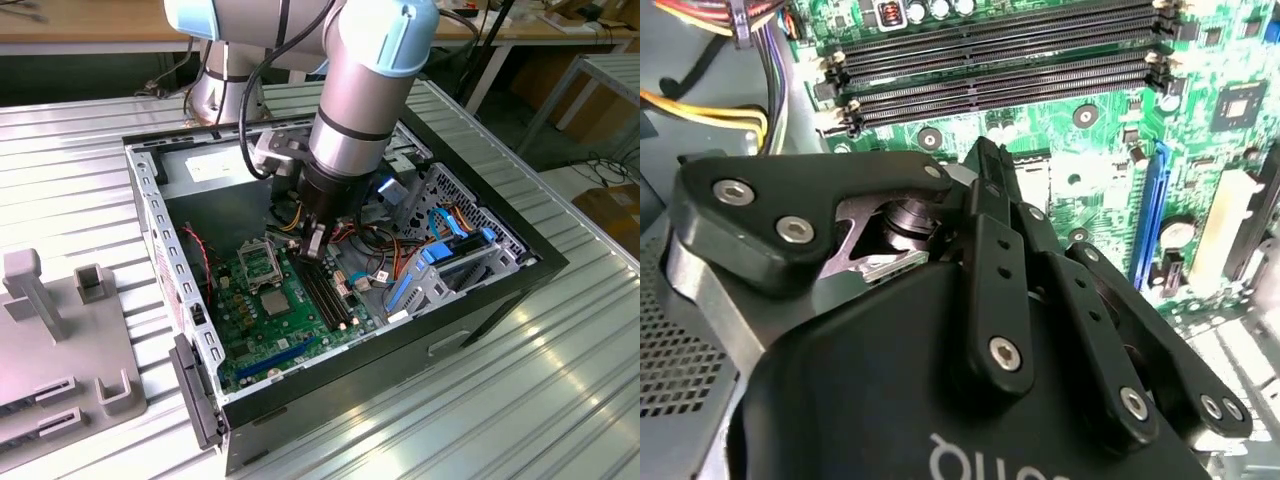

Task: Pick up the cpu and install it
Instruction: 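Close the cpu cover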

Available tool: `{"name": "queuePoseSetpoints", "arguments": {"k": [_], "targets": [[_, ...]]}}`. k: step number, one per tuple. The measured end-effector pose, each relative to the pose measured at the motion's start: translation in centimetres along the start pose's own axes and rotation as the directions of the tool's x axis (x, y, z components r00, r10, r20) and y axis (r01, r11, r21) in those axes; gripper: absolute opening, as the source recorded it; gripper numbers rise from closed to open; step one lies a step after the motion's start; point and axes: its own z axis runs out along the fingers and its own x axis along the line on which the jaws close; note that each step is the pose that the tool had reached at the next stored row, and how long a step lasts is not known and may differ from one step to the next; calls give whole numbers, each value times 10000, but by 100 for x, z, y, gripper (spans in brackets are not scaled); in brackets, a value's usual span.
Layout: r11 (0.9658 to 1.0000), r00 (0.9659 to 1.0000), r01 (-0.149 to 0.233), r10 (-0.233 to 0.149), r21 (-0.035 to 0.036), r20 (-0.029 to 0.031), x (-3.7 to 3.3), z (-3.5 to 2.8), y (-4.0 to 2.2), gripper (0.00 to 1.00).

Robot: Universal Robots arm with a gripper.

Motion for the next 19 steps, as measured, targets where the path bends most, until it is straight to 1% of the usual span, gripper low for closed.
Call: {"name": "queuePoseSetpoints", "arguments": {"k": [3, 4, 7, 8, 9, 10, 11, 12, 13, 18, 19], "targets": [[9986, 9986, 535, -535, 40, -18, -1, 1, 0, 11], [9972, 9972, 747, -746, 55, -25, -2, 2, -1, 11], [9939, 9940, 1097, -1097, 77, -32, -20, 3, -7, 11], [9935, 9935, 1138, -1138, 59, 4, -33, 2, -8, 11], [9933, 9932, 1155, -1155, -3, 110, -41, 1, -6, 11], [9926, 9917, 1196, -1183, -228, 508, -51, 1, -1, 11], [9921, 9907, 1214, -1192, -309, 650, -55, 1, 0, 11], [9917, 9899, 1232, -1201, -368, 755, -58, 2, 3, 11], [9916, 9896, 1239, -1207, -379, 779, -60, 3, 3, 11], [9915, 9895, 1246, -1214, -382, 783, -61, 3, 2, 11], [9913, 9891, 1252, -1215, -408, 829, -61, 3, 2, 11]]}}
